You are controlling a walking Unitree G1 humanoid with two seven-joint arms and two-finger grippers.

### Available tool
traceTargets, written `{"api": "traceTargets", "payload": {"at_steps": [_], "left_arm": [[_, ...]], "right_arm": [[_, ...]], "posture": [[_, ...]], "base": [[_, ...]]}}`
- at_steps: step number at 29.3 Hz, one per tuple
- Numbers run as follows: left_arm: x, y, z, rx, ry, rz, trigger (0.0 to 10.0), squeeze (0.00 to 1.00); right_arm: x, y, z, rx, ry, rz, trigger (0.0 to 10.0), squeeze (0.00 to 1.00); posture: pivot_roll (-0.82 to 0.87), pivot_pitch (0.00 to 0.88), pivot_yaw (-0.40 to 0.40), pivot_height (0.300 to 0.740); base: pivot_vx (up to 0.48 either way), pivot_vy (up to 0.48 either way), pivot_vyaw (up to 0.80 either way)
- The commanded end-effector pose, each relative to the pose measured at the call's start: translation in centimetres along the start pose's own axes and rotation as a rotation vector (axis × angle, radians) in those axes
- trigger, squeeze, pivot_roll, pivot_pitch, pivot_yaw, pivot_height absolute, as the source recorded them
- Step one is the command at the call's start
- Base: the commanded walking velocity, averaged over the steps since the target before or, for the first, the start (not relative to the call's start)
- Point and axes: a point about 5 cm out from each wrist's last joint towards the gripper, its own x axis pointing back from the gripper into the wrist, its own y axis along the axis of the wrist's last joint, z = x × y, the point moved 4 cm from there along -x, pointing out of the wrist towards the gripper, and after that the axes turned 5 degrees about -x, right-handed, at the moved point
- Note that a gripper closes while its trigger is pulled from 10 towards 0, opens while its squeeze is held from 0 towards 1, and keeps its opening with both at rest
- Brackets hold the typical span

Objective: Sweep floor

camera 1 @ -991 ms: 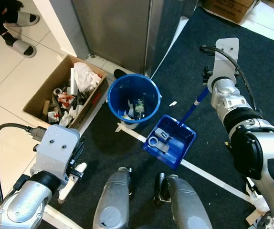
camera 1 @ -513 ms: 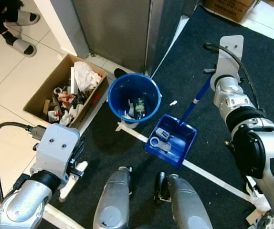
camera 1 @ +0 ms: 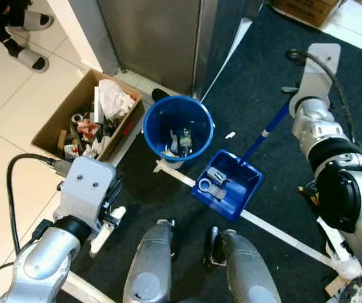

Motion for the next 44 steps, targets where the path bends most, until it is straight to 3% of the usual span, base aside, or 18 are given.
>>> {"api": "traceTargets", "payload": {"at_steps": [1,8,10,13,21,31,34,44], "left_arm": [[0.0,-0.3,0.0,-0.003,0.015,0.008,10.0,0.0],[-0.4,-0.2,-0.1,-0.002,0.006,0.002,10.0,0.0],[-0.7,-0.2,-0.3,-0.002,-0.002,-0.002,10.0,0.0],[-1.2,-0.1,-0.3,-0.001,-0.009,-0.011,10.0,0.0],[-1.6,-0.1,-0.5,0.002,-0.013,-0.017,10.0,0.0],[-2.1,-0.1,-0.5,0.004,-0.017,-0.026,10.0,0.0],[-2.2,-0.1,-0.6,0.003,-0.02,-0.026,10.0,0.0],[-2.8,-0.1,-0.7,-0.001,-0.037,-0.035,10.0,0.0]], "right_arm": [[-0.1,-1.4,-1.8,0.034,-0.063,0.042,10.0,0.0],[0.0,-2.2,-3.3,0.01,-0.131,0.076,10.0,0.0],[0.0,-2.4,-3.7,-0.065,-0.172,0.098,10.0,0.0],[0.0,-1.7,-3.4,-0.155,-0.195,0.095,10.0,0.0],[-0.1,-0.7,-3.9,-0.171,-0.246,0.084,10.0,0.0],[0.0,0.6,-4.4,-0.284,-0.313,0.078,10.0,0.0],[0.0,0.6,-4.0,-0.305,-0.297,0.085,10.0,0.0],[0.2,1.4,-0.4,-0.339,-0.179,0.087,10.0,0.0]], "posture": [[0.34,0.228,-0.055,0.74],[0.32,0.223,-0.048,0.74],[0.3,0.219,-0.045,0.74],[0.3,0.216,-0.044,0.74],[0.27,0.205,-0.052,0.74],[0.25,0.2,-0.056,0.74],[0.25,0.2,-0.056,0.74],[0.23,0.193,-0.043,0.74]], "base": [[0.0,0.0,0.0],[0.0,0.0,0.0],[0.0,0.0,0.0],[0.0,0.0,0.0],[0.0,0.0,0.0],[0.0,0.0,0.0],[0.0,0.0,0.0],[0.0,0.0,0.0]]}}
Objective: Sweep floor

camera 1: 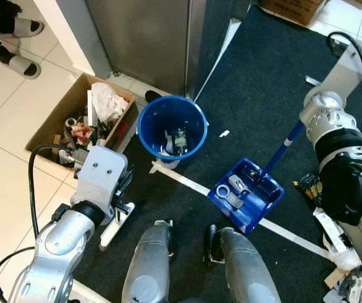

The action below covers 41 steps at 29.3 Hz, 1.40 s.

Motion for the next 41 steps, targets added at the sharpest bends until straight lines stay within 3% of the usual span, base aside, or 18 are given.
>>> {"api": "traceTargets", "payload": {"at_steps": [1,21,29,31,34,35,37,41], "left_arm": [[0.0,-0.1,-0.1,-0.009,0.003,-0.001,10.0,0.0],[-0.1,-0.2,-0.3,-0.009,0.0,-0.003,10.0,0.0],[-0.2,-0.2,-0.3,-0.008,0.0,-0.006,10.0,0.0],[-0.2,-0.2,-0.3,-0.009,0.001,-0.005,10.0,0.0],[-0.2,-0.2,-0.2,-0.009,0.003,-0.005,10.0,0.0],[-0.2,-0.2,-0.2,-0.008,0.005,-0.004,10.0,0.0],[-0.2,-0.2,-0.2,-0.008,0.004,-0.004,10.0,0.0],[-0.3,-0.2,-0.3,-0.006,0.002,-0.006,10.0,0.0]], "right_arm": [[0.2,0.2,0.6,-0.009,0.018,0.002,10.0,0.0],[1.5,-0.4,4.4,0.01,0.208,0.048,10.0,0.0],[1.8,-0.6,5.1,-0.01,0.246,0.063,10.0,0.0],[1.7,-1.0,4.8,-0.019,0.236,0.087,10.0,0.13],[1.8,-1.1,4.9,-0.042,0.245,0.107,10.0,0.11],[2.0,-0.9,5.5,-0.023,0.283,0.1,10.0,0.04],[2.1,-1.0,5.7,-0.003,0.302,0.098,10.0,0.0],[1.9,-1.7,5.3,0.057,0.305,0.096,10.0,0.0]], "posture": [[0.23,0.192,-0.041,0.74],[0.23,0.185,-0.053,0.74],[0.23,0.184,-0.054,0.74],[0.23,0.184,-0.056,0.74],[0.23,0.184,-0.056,0.74],[0.23,0.185,-0.056,0.74],[0.23,0.185,-0.056,0.74],[0.23,0.183,-0.055,0.74]], "base": [[0.0,0.0,0.0],[0.0,0.0,0.0],[0.0,0.0,0.0],[0.0,0.0,0.0],[0.0,0.0,0.0],[0.0,0.0,0.0],[0.0,0.0,0.0],[0.0,0.0,0.0]]}}
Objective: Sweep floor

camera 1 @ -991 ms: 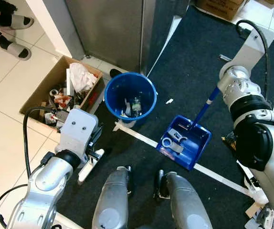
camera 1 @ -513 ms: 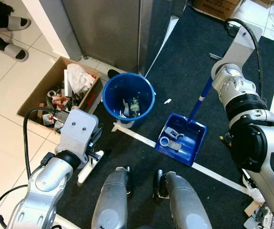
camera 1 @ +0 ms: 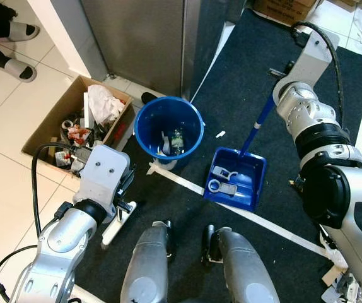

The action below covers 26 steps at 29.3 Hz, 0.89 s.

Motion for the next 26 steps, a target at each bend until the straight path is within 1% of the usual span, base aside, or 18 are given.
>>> {"api": "traceTargets", "payload": {"at_steps": [1,3,4,6,8,10,11,13,14,15,16,20,22,24,25,26], "left_arm": [[0.0,-0.1,-0.3,-0.005,0.007,-0.004,10.0,0.0],[-0.1,-0.1,-0.2,-0.006,0.008,-0.005,10.0,0.0],[-0.1,-0.1,-0.2,-0.006,0.009,-0.005,10.0,0.0],[0.0,-0.1,-0.1,-0.007,0.013,-0.002,10.0,0.0],[0.1,-0.1,0.0,-0.008,0.014,-0.001,10.0,0.0],[0.1,-0.1,0.0,-0.007,0.015,-0.001,10.0,0.0],[0.1,-0.1,0.0,-0.007,0.015,-0.001,10.0,0.0],[0.1,-0.1,0.0,-0.007,0.015,-0.001,10.0,0.0],[0.0,-0.1,0.0,-0.006,0.015,-0.003,10.0,0.0],[0.0,-0.1,-0.1,-0.006,0.013,-0.004,10.0,0.0],[0.0,-0.1,-0.1,-0.005,0.012,-0.004,10.0,0.0],[-0.1,0.0,-0.1,-0.007,0.009,-0.007,10.0,0.0],[-0.1,0.0,-0.1,-0.009,0.008,-0.008,10.0,0.0],[0.0,-0.1,0.1,-0.011,0.01,-0.005,10.0,0.0],[0.1,-0.1,0.1,-0.012,0.011,-0.002,10.0,0.0],[0.1,-0.1,0.1,-0.012,0.012,-0.002,10.0,0.0]], "right_arm": [[-0.1,-0.9,-1.0,0.044,-0.019,0.015,10.0,0.0],[-0.2,-1.3,-1.4,0.072,-0.018,0.018,10.0,0.0],[-0.2,-1.4,-1.1,0.088,0.013,0.023,10.0,0.0],[-0.1,-1.7,0.1,0.13,0.129,0.041,10.0,0.0],[0.0,-1.9,0.6,0.15,0.183,0.056,10.0,0.0],[-0.1,-1.7,0.3,0.199,0.187,0.043,10.0,0.0],[-0.1,-1.7,0.3,0.199,0.187,0.043,10.0,0.0],[-0.2,-1.2,-0.8,0.248,0.16,0.027,10.0,0.0],[-0.4,-0.7,-1.7,0.286,0.137,0.016,10.0,0.0],[-0.4,-0.6,-2.1,0.297,0.124,0.014,10.0,0.0],[-0.4,-0.5,-2.3,0.302,0.116,0.015,10.0,0.0],[-0.4,-0.7,-2.2,0.362,0.159,0.029,10.0,0.0],[-0.4,-0.8,-2.3,0.428,0.177,0.031,10.0,0.0],[-0.3,-0.9,-2.0,0.525,0.234,0.039,10.0,0.0],[-0.2,-1.1,-1.7,0.583,0.29,0.048,10.0,0.0],[-0.1,-1.3,-1.5,0.601,0.319,0.055,10.0,0.0]], "posture": [[0.23,0.183,-0.055,0.74],[0.23,0.183,-0.055,0.74],[0.23,0.183,-0.055,0.74],[0.23,0.184,-0.054,0.74],[0.23,0.185,-0.054,0.74],[0.23,0.184,-0.055,0.74],[0.23,0.184,-0.055,0.74],[0.23,0.183,-0.054,0.74],[0.23,0.183,-0.053,0.74],[0.23,0.183,-0.053,0.74],[0.23,0.183,-0.053,0.74],[0.23,0.182,-0.046,0.74],[0.23,0.182,-0.047,0.74],[0.23,0.183,-0.046,0.74],[0.23,0.184,-0.047,0.74],[0.23,0.185,-0.047,0.74]], "base": [[0.0,0.0,0.0],[0.0,0.0,0.0],[0.0,0.0,0.0],[0.0,0.0,0.0],[0.0,0.0,0.0],[0.0,0.0,0.0],[0.0,0.0,0.0],[0.0,0.0,0.0],[0.0,0.0,0.0],[0.0,0.0,0.0],[0.0,0.0,0.0],[0.0,0.0,0.0],[0.0,0.0,0.0],[0.0,0.0,0.0],[0.0,0.0,0.0],[0.0,0.0,0.0]]}}
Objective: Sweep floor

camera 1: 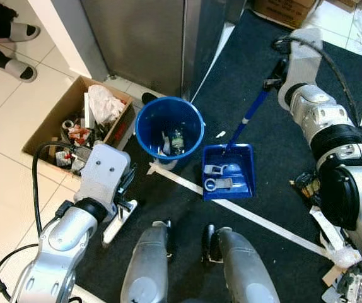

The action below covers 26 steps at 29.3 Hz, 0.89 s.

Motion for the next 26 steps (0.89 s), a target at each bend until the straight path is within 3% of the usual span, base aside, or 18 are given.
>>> {"api": "traceTargets", "payload": {"at_steps": [1,13,21,26], "left_arm": [[0.3,-0.2,0.0,-0.011,0.01,0.005,10.0,0.0],[0.2,-0.1,-0.2,-0.007,0.006,0.001,10.0,0.0],[0.1,-0.1,-0.3,-0.007,0.003,0.002,10.0,0.0],[0.0,-0.1,-0.3,-0.008,-0.001,-0.001,10.0,0.0]], "right_arm": [[0.2,-1.7,-0.4,0.072,0.03,0.057,10.0,0.0],[0.6,-1.1,0.8,0.183,0.226,0.052,10.0,0.0],[1.2,-0.4,1.7,0.176,0.394,0.005,10.0,0.0],[2.0,-1.0,4.1,0.195,0.587,-0.031,10.0,0.0]], "posture": [[0.23,0.185,-0.047,0.74],[0.23,0.186,-0.049,0.74],[0.22,0.186,-0.048,0.74],[0.22,0.184,-0.045,0.74]], "base": [[0.0,0.0,0.0],[0.0,0.0,0.0],[0.0,0.0,0.0],[0.0,0.0,0.0]]}}
